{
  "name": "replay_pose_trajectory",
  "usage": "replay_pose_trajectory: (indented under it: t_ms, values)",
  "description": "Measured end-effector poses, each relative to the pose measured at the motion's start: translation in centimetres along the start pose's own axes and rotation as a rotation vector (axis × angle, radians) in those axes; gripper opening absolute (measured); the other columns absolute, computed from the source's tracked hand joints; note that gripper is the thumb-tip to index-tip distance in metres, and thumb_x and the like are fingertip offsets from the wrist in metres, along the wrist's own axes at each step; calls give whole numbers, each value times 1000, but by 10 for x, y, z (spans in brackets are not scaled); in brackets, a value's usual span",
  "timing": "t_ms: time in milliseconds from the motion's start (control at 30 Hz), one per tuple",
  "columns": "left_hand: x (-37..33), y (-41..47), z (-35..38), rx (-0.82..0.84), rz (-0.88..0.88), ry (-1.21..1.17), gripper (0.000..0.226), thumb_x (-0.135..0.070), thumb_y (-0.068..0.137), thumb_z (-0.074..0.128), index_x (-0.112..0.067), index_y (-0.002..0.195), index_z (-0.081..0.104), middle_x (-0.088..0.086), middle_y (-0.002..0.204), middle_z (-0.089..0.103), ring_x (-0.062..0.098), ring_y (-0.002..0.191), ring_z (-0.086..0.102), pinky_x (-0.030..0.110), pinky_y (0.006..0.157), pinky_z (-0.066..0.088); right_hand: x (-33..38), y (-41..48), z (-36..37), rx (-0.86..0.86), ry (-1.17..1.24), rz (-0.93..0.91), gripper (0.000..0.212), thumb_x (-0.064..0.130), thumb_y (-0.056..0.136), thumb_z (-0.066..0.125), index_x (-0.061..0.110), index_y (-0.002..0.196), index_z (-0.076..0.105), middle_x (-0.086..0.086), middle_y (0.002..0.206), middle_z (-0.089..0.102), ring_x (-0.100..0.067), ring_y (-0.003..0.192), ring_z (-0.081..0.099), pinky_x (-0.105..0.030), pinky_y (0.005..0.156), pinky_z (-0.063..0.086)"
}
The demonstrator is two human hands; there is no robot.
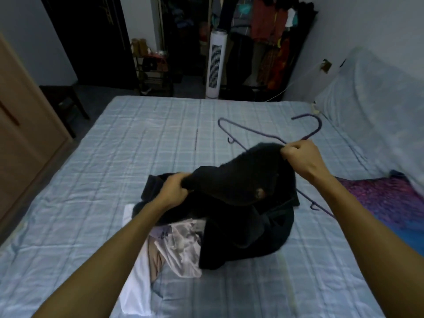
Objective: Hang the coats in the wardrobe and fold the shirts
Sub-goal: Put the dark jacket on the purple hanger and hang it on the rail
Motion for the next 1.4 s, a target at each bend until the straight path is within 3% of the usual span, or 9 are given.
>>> replay_pose_trajectory:
  t_ms: [133, 367, 500, 633, 900, 1100, 1200, 1300, 1400]
  values:
    - [-38, 14, -46, 53, 244, 289, 43, 9, 60, 44, -7, 90, 70, 4, 85, 53, 29, 86, 56, 33, 78, 40, -20, -3, 8, 42, -106, 137, 19, 24, 79, 56, 19, 75, 74, -4, 71, 66, -24, 67, 58, -34, 64, 47]
    - [-71, -20, -47, -33, 499, 671, 30, 2, 57, 65, -25, 70, 69, 4, 89, 45, 24, 78, 42, 36, 61, 37, 38, -10, 95, 228, -85, -96, 30, 35, 83, 58, 27, 109, 70, 14, 71, 59, -15, 74, 57, -27, 69, 44]
    - [-48, -40, -71, -115, 185, 386, 39, -3, 71, 72, -27, 70, 41, -13, 73, 31, 6, 64, 34, 35, 61, 35, 77, -28, 160, 403, -250, -319, 60, 44, 81, 66, 26, 136, 50, -7, 129, 55, -25, 117, 53, -36, 94, 45]
    - [-26, -67, -75, -133, -148, -78, 38, -17, 70, 66, -24, 70, 29, -7, 70, 32, 10, 57, 29, 35, 53, 29, 110, -50, 217, 559, -315, -511, 83, 38, 77, 73, 29, 146, 29, -14, 139, 38, -31, 127, 39, -38, 102, 41]
    - [-46, -86, -80, -164, -31, 176, 33, -26, 78, 69, -29, 72, 36, -5, 84, 44, 8, 75, 42, 20, 65, 34, 149, -58, 269, 620, -388, -688, 40, 19, 82, 61, 34, 119, 62, -12, 112, 53, -33, 102, 56, -37, 79, 46]
    - [-55, -80, -101, -370, 224, 560, 20, -13, 70, 56, -22, 79, 72, 5, 90, 54, 20, 87, 49, 31, 76, 38, 149, -22, 220, 313, -314, -568, 32, 10, 71, 58, 19, 100, 69, -11, 106, 60, -33, 96, 58, -33, 72, 44]
    - [-26, -72, -99, -415, -34, 190, 42, -22, 75, 40, -22, 104, 70, 4, 103, 49, 24, 95, 53, 33, 85, 43, 142, -1, 186, 183, -270, -482, 22, 8, 72, 55, 12, 88, 68, -11, 102, 59, -32, 92, 58, -32, 67, 42]
    - [-24, -58, -49, -339, -232, -32, 61, -51, 77, 58, -24, 128, 41, 6, 123, 46, 23, 110, 52, 37, 97, 43, 131, 6, 162, 81, -238, -398, 15, 6, 72, 53, 11, 79, 66, -7, 94, 57, -28, 85, 57, -29, 63, 38]
    - [-40, -46, -10, -421, -246, -57, 82, -36, 75, 72, -16, 141, 26, 10, 140, 36, 25, 127, 39, 41, 105, 37, 122, 8, 138, -2, -229, -372, 13, 6, 74, 53, 12, 75, 65, -7, 91, 58, -26, 80, 57, -29, 61, 37]
Point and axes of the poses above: each hand's wrist, its own y-axis towards the middle knuckle, its own z-axis out of the palm, x = y × z, the point moved 9 cm from there along y, towards the middle knuckle
